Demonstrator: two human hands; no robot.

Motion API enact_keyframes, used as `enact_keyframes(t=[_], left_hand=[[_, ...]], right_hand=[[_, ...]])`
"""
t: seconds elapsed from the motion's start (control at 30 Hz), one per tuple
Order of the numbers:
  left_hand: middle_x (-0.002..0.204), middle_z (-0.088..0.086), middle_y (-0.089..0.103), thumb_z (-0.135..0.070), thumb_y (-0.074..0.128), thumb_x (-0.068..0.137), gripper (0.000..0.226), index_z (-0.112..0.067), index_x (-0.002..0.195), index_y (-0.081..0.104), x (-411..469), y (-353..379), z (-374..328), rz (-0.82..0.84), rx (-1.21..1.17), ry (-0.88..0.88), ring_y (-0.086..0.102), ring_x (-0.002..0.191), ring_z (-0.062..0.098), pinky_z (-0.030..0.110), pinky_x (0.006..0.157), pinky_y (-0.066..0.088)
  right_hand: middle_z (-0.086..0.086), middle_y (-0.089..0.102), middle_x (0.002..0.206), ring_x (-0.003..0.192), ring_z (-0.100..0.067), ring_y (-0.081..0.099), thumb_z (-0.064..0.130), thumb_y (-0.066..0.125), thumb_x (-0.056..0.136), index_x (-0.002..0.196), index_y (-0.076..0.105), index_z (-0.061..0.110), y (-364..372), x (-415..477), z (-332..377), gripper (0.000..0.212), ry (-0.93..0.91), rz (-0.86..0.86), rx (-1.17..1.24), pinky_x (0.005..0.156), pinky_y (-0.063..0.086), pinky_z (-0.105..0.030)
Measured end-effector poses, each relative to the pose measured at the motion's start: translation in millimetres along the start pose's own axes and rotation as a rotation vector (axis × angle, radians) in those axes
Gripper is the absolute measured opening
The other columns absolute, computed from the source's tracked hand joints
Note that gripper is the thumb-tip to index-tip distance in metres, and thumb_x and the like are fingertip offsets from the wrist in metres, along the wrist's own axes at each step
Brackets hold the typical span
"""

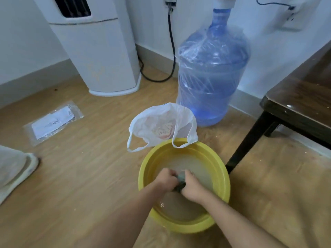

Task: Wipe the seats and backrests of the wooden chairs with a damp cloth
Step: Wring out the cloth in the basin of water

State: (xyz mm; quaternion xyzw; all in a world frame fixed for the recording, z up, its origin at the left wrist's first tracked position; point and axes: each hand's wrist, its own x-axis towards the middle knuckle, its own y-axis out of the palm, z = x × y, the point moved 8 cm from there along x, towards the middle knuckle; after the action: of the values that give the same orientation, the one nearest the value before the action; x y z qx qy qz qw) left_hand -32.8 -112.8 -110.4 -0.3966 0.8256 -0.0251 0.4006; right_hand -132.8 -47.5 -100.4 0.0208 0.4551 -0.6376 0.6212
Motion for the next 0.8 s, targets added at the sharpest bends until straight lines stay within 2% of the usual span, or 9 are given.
enact_keyframes(t=[0.1, 0.13, 0.2, 0.3, 0.4, 0.5, 0.6, 0.7, 0.8], left_hand=[[0.082, 0.02, 0.071, 0.01, 0.061, 0.084, 0.02, -0.002, 0.086, 0.077, -7.9, 4.6, 2.1, 0.075, -0.267, -0.012, 0.071, 0.081, 0.032, 0.047, 0.09, 0.061], [0.087, 0.022, 0.075, 0.006, 0.067, 0.08, 0.02, 0.0, 0.094, 0.08, -8.3, 5.2, 1.7, 0.068, -0.289, 0.009, 0.074, 0.085, 0.034, 0.049, 0.093, 0.062], [0.095, 0.017, 0.08, -0.002, 0.079, 0.074, 0.031, -0.005, 0.105, 0.082, -11.2, 5.9, -1.9, 0.059, -0.273, 0.047, 0.076, 0.09, 0.03, 0.047, 0.091, 0.062], [0.1, 0.01, 0.082, -0.011, 0.08, 0.081, 0.032, -0.012, 0.113, 0.082, -21.6, 6.1, -16.6, 0.132, -0.198, 0.108, 0.074, 0.081, 0.015, 0.026, 0.069, 0.059], [0.097, 0.007, 0.082, -0.021, 0.072, 0.084, 0.026, -0.02, 0.107, 0.082, -30.6, -9.8, -23.9, 0.066, -0.081, 0.111, 0.067, 0.069, 0.009, 0.017, 0.052, 0.046], [0.102, 0.009, 0.082, -0.017, 0.063, 0.087, 0.024, -0.013, 0.103, 0.081, -35.2, -22.0, -26.2, -0.026, -0.064, 0.104, 0.064, 0.065, 0.013, 0.014, 0.048, 0.044], [0.1, 0.008, 0.081, -0.016, 0.056, 0.09, 0.027, -0.013, 0.103, 0.079, -35.6, -26.0, -25.3, -0.04, -0.033, 0.09, 0.064, 0.065, 0.014, 0.015, 0.045, 0.043], [0.095, 0.004, 0.075, -0.015, 0.053, 0.092, 0.03, -0.01, 0.109, 0.077, -35.5, -27.1, -20.9, -0.019, -0.021, 0.046, 0.063, 0.065, 0.015, 0.013, 0.041, 0.041], [0.101, 0.007, 0.074, -0.016, 0.051, 0.093, 0.032, -0.009, 0.114, 0.074, -36.3, -25.5, -15.7, 0.005, -0.007, -0.003, 0.065, 0.068, 0.016, 0.019, 0.046, 0.043]], right_hand=[[-0.011, 0.063, 0.113, 0.091, -0.024, 0.06, -0.003, 0.056, 0.067, 0.133, 0.049, 0.016, -5.6, -7.4, 5.8, 0.069, 0.121, 0.025, 0.567, 0.065, 0.047, -0.029], [-0.013, 0.063, 0.104, 0.081, -0.026, 0.059, 0.0, 0.057, 0.061, 0.126, 0.054, 0.012, -3.9, -7.5, 7.9, 0.066, 0.162, 0.053, 0.835, 0.062, 0.047, -0.029], [-0.016, 0.064, 0.091, 0.074, -0.03, 0.061, 0.014, 0.068, 0.074, 0.108, 0.06, 0.006, -7.0, -12.0, 16.1, 0.036, 0.221, 0.073, 1.189, 0.066, 0.052, -0.037], [-0.019, 0.07, 0.08, 0.069, -0.034, 0.068, 0.036, 0.079, 0.085, 0.099, 0.071, 0.0, -13.9, -13.7, 1.2, 0.04, 0.333, -0.055, 1.098, 0.069, 0.056, -0.048], [-0.02, 0.067, 0.074, 0.06, -0.03, 0.062, 0.037, 0.087, 0.076, 0.099, 0.07, -0.004, -19.2, -15.0, -15.6, 0.05, 0.405, -0.146, 1.021, 0.057, 0.052, -0.037], [-0.011, 0.05, 0.056, 0.04, -0.02, 0.043, 0.034, 0.085, 0.078, 0.078, 0.059, 0.005, -25.1, -22.7, -22.8, 0.039, 0.464, -0.195, 1.004, 0.039, 0.036, -0.022], [-0.005, 0.036, 0.053, 0.033, -0.015, 0.026, 0.03, 0.08, 0.084, 0.08, 0.054, 0.008, -31.8, -21.7, -28.2, 0.034, 0.473, -0.255, 0.993, 0.033, 0.019, -0.015], [-0.01, 0.049, 0.056, 0.03, -0.016, 0.027, 0.03, 0.075, 0.089, 0.095, 0.06, 0.001, -35.0, -20.7, -27.5, 0.034, 0.467, -0.249, 0.917, 0.034, 0.028, -0.023], [-0.004, 0.04, 0.053, 0.031, -0.015, 0.025, 0.028, 0.071, 0.091, 0.088, 0.056, 0.006, -36.6, -16.2, -24.8, 0.027, 0.436, -0.24, 0.87, 0.034, 0.024, -0.02]])
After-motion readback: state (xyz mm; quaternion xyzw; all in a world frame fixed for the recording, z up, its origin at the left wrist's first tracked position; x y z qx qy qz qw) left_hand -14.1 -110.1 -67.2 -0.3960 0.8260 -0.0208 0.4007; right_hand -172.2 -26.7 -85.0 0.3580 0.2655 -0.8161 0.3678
